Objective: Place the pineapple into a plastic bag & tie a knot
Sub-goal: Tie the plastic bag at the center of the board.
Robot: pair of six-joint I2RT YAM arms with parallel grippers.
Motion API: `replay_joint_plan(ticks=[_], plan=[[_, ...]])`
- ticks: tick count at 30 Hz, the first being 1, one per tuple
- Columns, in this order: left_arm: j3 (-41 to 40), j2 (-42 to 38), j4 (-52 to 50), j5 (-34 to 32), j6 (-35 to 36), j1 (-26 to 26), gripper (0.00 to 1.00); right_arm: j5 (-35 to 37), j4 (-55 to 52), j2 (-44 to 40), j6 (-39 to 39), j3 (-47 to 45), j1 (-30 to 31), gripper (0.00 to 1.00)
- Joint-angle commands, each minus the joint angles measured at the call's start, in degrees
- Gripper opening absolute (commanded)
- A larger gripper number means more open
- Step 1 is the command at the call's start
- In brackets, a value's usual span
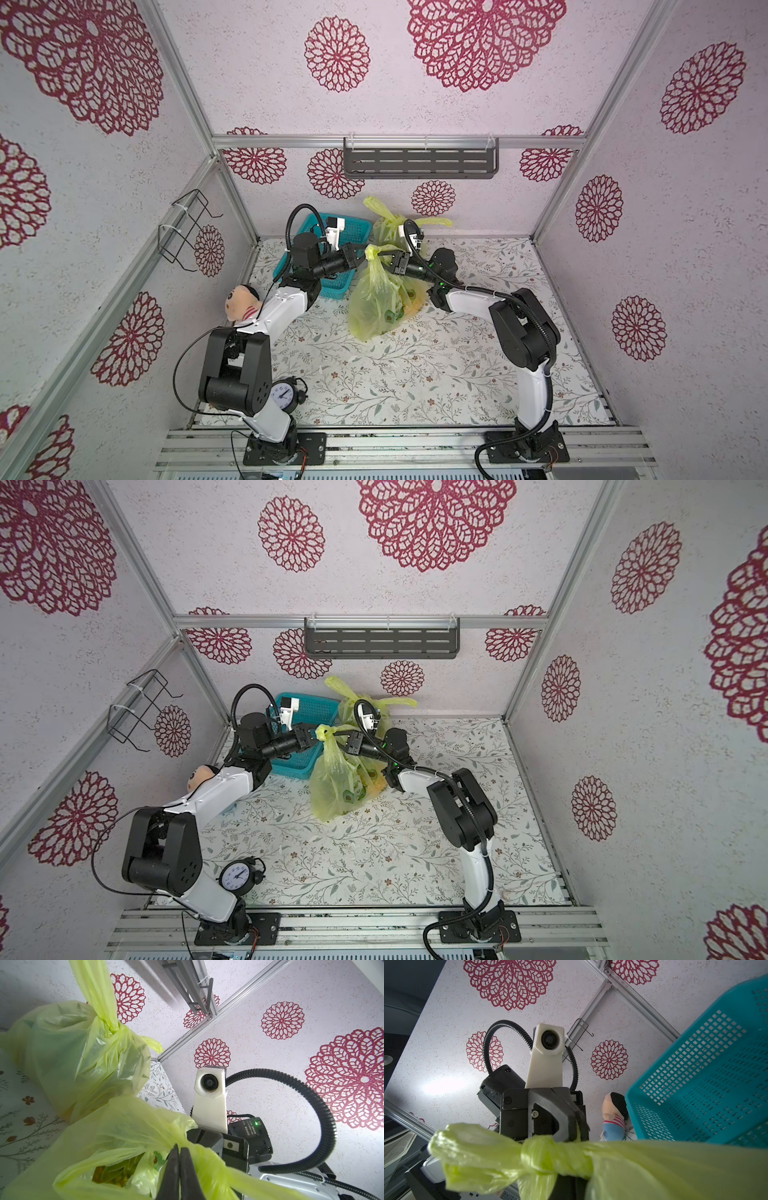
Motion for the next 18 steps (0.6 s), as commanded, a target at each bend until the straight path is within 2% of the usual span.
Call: replay_joint_plan(ticks=[1,5,10,14,18], plan=[[-0.8,-2.9,0.9,-0.7,0.8,0.2,0.0,0.4,3.2,-2.2,-1.0,-0.4,-0.5,0.02],[-0.4,-5.5,-3.7,-2.0,3.9,1.0,0.0,3.2,1.6,-7.2,-4.1,-7.2,-2.3,0.26],[0.6,-8.0,-8.5,-2.2,7.1,1.4,0.0,5.2,-8.5,-15.4,-10.9,-13.5,-4.3,0.34],[1.3,-9.5,-10.7,-2.3,8.3,1.4,0.0,7.8,-22.2,-21.6,-18.3,-15.4,-4.7,0.43],[1.6,-10.6,-11.5,-2.3,8.5,1.4,0.0,13.8,-40.7,-27.5,-25.5,-13.6,-4.7,0.49]])
